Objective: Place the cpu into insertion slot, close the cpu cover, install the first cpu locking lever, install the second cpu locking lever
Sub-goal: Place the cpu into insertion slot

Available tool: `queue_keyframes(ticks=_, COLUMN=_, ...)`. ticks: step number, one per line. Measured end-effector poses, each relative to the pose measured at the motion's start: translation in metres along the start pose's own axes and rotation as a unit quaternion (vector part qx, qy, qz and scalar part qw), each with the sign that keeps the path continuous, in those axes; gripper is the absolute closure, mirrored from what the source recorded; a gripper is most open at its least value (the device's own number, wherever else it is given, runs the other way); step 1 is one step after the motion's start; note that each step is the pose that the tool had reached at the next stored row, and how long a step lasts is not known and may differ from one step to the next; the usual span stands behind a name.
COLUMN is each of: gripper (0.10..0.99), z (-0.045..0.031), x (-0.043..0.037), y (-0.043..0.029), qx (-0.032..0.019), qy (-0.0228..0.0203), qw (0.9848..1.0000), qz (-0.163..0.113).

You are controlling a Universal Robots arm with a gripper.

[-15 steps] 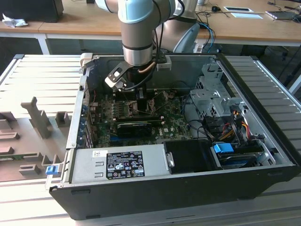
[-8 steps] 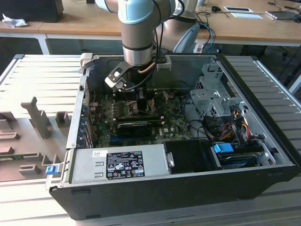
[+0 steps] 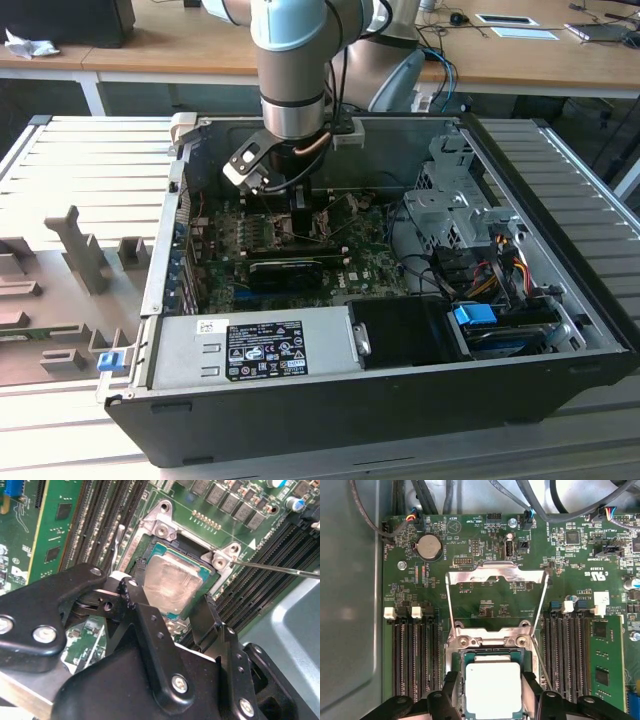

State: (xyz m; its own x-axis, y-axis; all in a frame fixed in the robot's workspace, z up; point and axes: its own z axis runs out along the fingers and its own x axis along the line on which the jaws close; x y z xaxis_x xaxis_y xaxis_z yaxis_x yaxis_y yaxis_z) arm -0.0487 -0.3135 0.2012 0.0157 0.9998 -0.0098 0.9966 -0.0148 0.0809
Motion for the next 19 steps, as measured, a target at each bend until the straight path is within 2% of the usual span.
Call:
queue_keyframes(ticks=16, gripper=0.475, z=-0.0017, x=-0.0020, y=-0.0032, qx=0.0000, qy=0.0000, qw=1.0000, qz=0.000)
queue_keyframes(ticks=19, gripper=0.490, z=-0.0079, x=-0.0021, y=-0.0027, qx=0.0000, qy=0.0001, qw=1.0000, qz=0.000)
